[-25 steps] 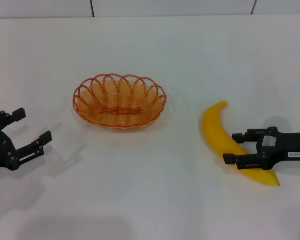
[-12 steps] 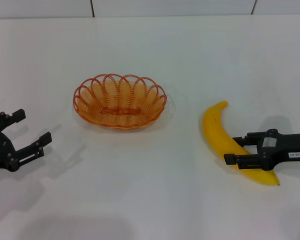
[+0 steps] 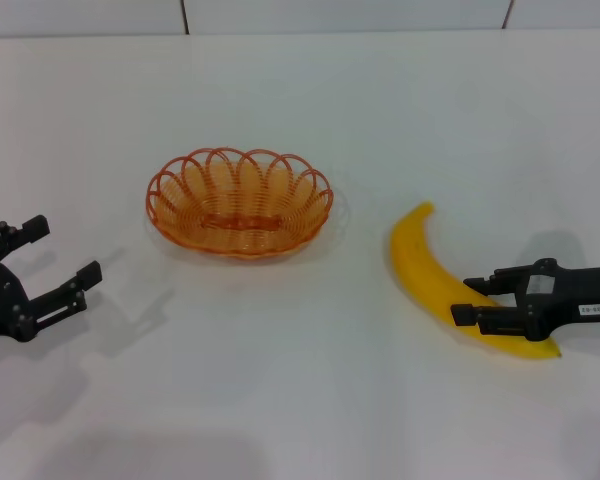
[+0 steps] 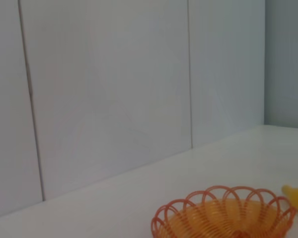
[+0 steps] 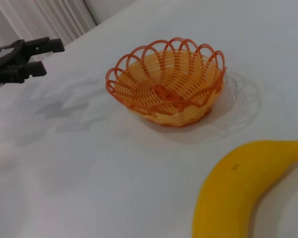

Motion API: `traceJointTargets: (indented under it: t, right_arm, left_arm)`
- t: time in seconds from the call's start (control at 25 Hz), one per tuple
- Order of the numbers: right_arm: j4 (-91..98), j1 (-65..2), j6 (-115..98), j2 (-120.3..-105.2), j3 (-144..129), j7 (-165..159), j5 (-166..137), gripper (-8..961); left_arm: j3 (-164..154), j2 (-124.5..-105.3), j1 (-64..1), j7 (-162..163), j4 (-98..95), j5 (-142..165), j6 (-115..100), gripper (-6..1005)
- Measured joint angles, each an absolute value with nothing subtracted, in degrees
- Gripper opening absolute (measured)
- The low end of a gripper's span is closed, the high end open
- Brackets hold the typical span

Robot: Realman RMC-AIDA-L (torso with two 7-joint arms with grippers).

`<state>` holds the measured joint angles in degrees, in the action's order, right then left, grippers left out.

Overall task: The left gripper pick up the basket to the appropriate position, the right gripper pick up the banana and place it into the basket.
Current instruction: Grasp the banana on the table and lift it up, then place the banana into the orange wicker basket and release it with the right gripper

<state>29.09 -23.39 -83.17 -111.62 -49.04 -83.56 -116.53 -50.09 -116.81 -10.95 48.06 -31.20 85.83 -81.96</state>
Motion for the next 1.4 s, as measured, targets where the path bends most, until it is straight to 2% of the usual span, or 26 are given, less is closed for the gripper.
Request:
traceJointTargets:
  t: [0.24,0.72,0.8,1.08,1.4]
  right_arm:
    - [30.62,-23.55,-83.16,-111.73,-48.42,-83.41,-113.51,499]
    - [32.02,-25.85,-82.53,-113.09,-48.59,-78.32,-105.11,478]
    - [32.24,-26.15,-82.79,-113.49,-48.58,-77.39,-103.91,474]
    - [31.2,-30.54,-82.43,-116.34,-49.02,-70.72,-100.51,470]
    - [17.32,-36.62,-80.57,-116.96,-49.26,-47.88,-93.11,476]
  left_arm:
    - [-50.09,-116.81,-10.93,47.96,-31.2,85.74,-82.13,879]
    - [-50.1,-116.89,-11.73,47.29,-31.17,85.68,-82.64,879]
    - [-50.1,-116.9,-11.83,47.28,-31.18,85.68,-82.64,879]
    - [-50.13,-116.9,-12.13,47.25,-30.87,85.7,-82.64,878]
    - [-50.39,-116.81,-16.17,45.66,-26.77,85.72,-82.61,878]
